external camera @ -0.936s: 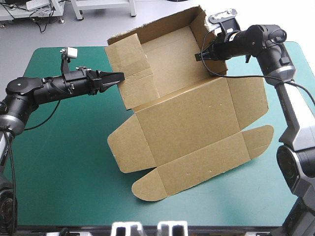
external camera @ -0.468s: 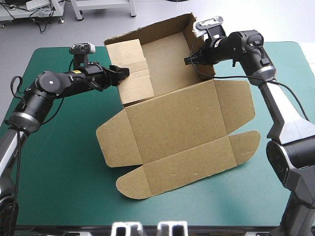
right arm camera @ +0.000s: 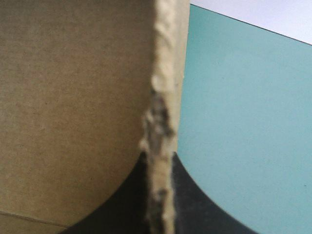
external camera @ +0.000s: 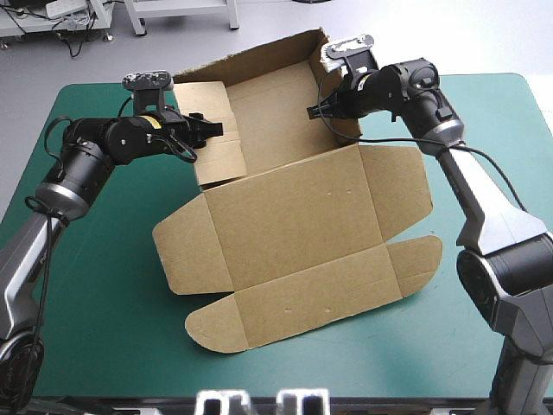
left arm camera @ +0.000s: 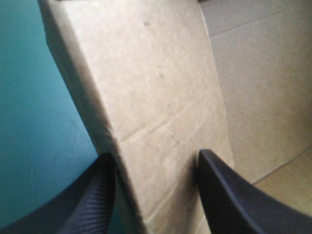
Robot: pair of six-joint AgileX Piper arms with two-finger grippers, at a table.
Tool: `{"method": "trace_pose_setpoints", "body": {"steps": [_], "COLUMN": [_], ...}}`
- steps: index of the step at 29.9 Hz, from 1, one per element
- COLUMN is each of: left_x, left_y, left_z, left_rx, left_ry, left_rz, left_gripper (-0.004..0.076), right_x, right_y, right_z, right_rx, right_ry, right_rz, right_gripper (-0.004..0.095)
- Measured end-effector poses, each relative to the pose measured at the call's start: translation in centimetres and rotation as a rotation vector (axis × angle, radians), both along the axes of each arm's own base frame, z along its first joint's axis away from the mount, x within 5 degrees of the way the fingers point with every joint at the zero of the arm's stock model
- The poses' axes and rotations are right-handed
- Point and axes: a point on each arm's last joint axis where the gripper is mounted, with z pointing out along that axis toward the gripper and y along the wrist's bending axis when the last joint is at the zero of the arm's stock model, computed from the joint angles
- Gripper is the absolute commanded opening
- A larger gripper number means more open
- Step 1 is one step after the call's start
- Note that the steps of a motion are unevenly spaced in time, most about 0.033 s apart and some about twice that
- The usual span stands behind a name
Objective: Fold the box
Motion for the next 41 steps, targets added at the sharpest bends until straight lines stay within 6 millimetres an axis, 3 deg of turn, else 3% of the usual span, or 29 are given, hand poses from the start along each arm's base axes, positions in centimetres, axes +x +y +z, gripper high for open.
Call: {"method": "trace_pose_setpoints", "body": {"steps": [11,19,21,25,34,41], "left_x": [1.8,1.9,1.9,1.9,1.9,3.0], "left_y": [-0.3,0.0,0.0,0.0,-1.1,-3.0], "left_z": [-3.2,-3.2,-3.2,-3.1,-3.6,-6.5], "left_rx": [0.173,0.118,0.108,0.106,0.167,0.316], "left_ry": [0.114,0.128,0.127,0.125,0.115,0.27], "left_rz": [0.065,0.173,0.177,0.179,0.064,-0.054], "left_gripper": [0.0363,0.0352,0.0269,0.0001,-0.001,-0.001], "right_x": [-0.1,-0.3,-0.3,-0.3,-0.6,0.2], "right_y": [0.7,1.3,1.3,1.1,0.4,0.7], "right_z": [-0.6,-0.4,-0.4,-0.6,-1.7,-6.2], "right_rx": [0.063,0.1,0.093,0.051,-0.046,-0.119], "right_ry": [0.051,0.054,0.049,0.045,0.149,0.367], "right_rz": [0.017,0.051,0.058,0.069,0.035,0.025], "right_gripper": [-0.0024,-0.0024,-0.0024,-0.0024,-0.0024,-0.0024]}}
